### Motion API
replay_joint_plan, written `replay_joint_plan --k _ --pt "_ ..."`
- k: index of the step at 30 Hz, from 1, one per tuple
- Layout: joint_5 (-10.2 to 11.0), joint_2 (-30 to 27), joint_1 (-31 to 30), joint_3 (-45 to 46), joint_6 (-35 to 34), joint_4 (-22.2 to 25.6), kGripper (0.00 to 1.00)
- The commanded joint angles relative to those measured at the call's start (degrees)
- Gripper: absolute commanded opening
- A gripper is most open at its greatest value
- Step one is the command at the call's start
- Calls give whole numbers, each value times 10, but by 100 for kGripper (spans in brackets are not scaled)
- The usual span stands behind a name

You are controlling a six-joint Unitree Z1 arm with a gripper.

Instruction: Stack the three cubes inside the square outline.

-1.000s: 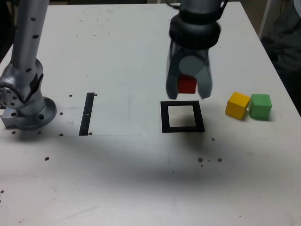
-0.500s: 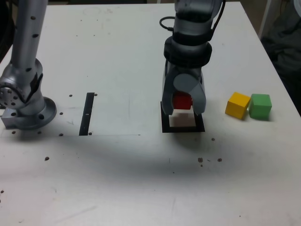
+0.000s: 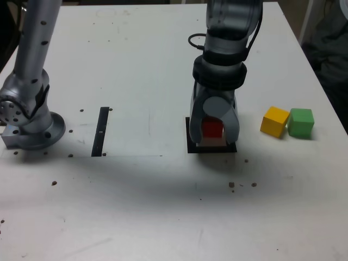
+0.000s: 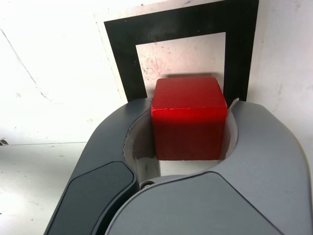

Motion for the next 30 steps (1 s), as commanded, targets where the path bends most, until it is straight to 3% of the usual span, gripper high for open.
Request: replay_joint_plan --k 1,7,9,15,17,25,30 --pt "-3 5 4 6 3 -6 28" --pt "-5 8 11 18 7 -19 28" --pt "-6 9 13 20 11 -24 33" --pt "-16 10 18 30 25 -41 91" --pt "-17 10 18 33 26 -43 99" --pt "-15 4 18 35 26 -42 100" --pt "2 -11 18 29 24 -22 100"
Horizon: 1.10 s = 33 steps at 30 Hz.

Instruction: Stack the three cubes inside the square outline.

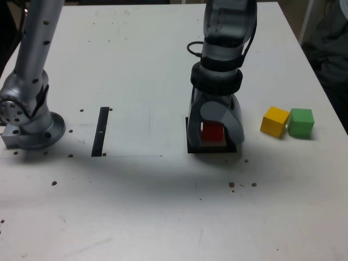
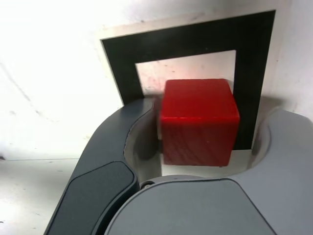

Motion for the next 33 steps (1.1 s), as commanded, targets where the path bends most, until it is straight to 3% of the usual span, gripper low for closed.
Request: replay_joint_plan --k 1,14,21,33 --pt "10 -14 1 -8 -2 19 100" --pt "83 -8 1 -160 -3 174 100" --pt "91 38 1 -252 22 216 100" --pt "94 87 -2 -321 131 224 100"
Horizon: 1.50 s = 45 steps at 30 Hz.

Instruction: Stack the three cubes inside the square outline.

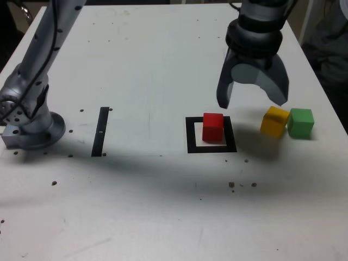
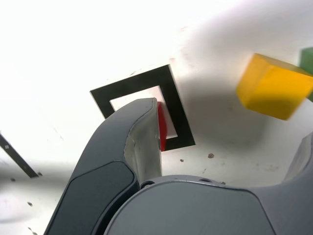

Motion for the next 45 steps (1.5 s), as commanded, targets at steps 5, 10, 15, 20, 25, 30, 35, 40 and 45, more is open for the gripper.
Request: replay_joint_plan --k 5,10,15,20,25,30,35,40,45 --pt "2 18 -5 -29 78 7 99" --pt "0 36 -11 -63 147 19 99" --pt "1 50 -13 -80 174 30 99" --pt "1 63 -13 -87 179 31 99" --pt "0 86 -13 -102 182 31 98" --pt "0 106 -16 -106 185 30 97" --pt "-2 117 -22 -106 187 29 97" --pt "-4 125 -23 -106 190 29 96" --pt "-6 135 -25 -110 191 30 94"
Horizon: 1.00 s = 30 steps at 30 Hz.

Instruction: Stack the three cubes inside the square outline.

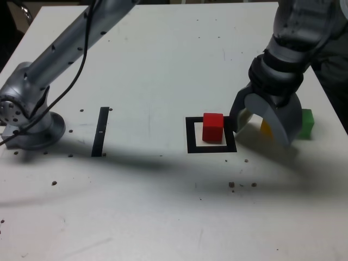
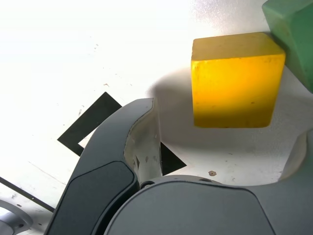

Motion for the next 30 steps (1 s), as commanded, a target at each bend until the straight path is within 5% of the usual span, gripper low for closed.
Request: replay_joint_plan --k 1,17,30 --pt "-1 8 -1 -7 2 0 94" --pt "-2 42 6 -62 7 30 83" --pt "4 48 13 -86 1 42 47"
